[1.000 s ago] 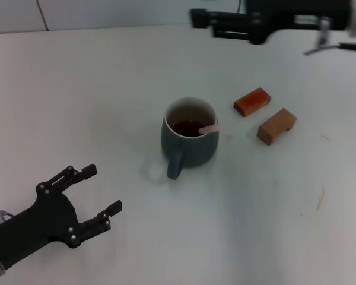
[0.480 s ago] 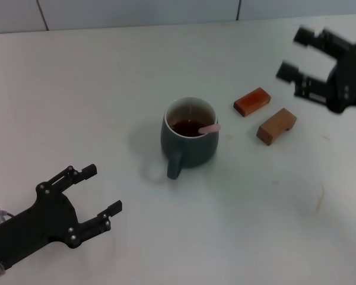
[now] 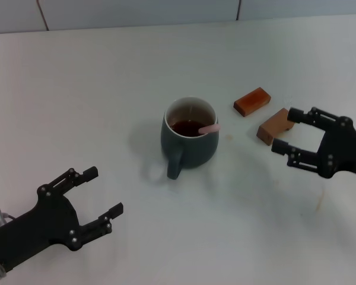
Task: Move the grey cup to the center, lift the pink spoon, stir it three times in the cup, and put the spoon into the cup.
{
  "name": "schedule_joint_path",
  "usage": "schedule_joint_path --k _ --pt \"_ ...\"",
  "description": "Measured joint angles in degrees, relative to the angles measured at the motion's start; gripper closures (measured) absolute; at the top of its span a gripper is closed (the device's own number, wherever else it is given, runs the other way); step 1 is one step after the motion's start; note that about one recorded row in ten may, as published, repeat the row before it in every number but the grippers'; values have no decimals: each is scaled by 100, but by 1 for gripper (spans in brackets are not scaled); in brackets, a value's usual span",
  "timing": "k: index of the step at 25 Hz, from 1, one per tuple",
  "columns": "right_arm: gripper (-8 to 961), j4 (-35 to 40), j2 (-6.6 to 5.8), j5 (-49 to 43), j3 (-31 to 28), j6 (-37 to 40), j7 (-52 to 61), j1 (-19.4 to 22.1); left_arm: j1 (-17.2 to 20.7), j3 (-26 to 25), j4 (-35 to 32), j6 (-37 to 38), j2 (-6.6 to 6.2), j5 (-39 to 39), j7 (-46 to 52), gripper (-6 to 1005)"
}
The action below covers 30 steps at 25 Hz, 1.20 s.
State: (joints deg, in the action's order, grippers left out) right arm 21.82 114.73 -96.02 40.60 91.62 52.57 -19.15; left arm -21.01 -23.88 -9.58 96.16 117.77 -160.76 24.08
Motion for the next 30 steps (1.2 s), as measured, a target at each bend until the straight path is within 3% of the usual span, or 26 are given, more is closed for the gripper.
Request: schedule_joint_path --k 9,30 --pt "178 -260 67 -288 40 -533 -249 -168 1 8 -1 0 0 -21 0 191" --pt "179 -322 130 -428 35 -713 -385 -273 -23 -34 0 -19 9 1 5 190"
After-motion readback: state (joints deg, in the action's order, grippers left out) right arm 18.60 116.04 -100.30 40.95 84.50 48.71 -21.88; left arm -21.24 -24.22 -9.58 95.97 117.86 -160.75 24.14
